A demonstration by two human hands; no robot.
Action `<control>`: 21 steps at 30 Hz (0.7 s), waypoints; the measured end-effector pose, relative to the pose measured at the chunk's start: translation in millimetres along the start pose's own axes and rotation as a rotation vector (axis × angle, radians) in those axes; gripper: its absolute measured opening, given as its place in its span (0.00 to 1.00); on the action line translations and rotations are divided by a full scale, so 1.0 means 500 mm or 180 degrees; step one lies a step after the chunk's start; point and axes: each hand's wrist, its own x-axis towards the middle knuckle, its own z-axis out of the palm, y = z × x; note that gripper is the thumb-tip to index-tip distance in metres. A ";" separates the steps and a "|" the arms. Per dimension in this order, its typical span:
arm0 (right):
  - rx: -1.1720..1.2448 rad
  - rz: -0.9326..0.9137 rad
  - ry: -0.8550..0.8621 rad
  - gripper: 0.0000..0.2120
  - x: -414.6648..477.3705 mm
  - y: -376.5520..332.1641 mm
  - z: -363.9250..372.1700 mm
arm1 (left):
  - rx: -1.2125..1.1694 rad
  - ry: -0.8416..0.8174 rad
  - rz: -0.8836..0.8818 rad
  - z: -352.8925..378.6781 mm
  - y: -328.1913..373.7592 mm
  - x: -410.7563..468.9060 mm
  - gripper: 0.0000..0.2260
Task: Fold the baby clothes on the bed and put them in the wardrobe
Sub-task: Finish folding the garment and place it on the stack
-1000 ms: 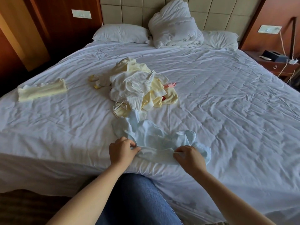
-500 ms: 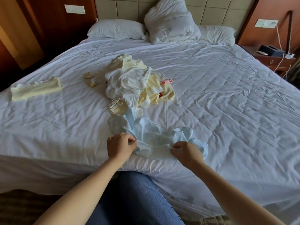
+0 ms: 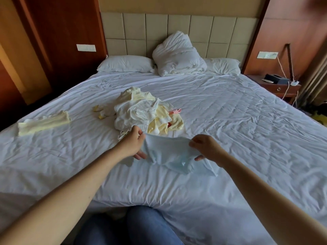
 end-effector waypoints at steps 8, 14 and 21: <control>0.0620 -0.0508 0.0317 0.01 -0.046 -0.063 -0.108 | 0.0088 -0.0091 0.0745 -0.056 0.131 -0.008 0.06; 0.0283 -0.0943 0.0509 0.03 -0.064 -0.072 -0.198 | 0.0455 -0.0364 0.0930 -0.074 0.211 0.012 0.01; -0.0316 -0.1056 0.0529 0.04 -0.030 -0.047 -0.275 | 0.0709 -0.0159 0.1117 -0.045 0.249 0.088 0.07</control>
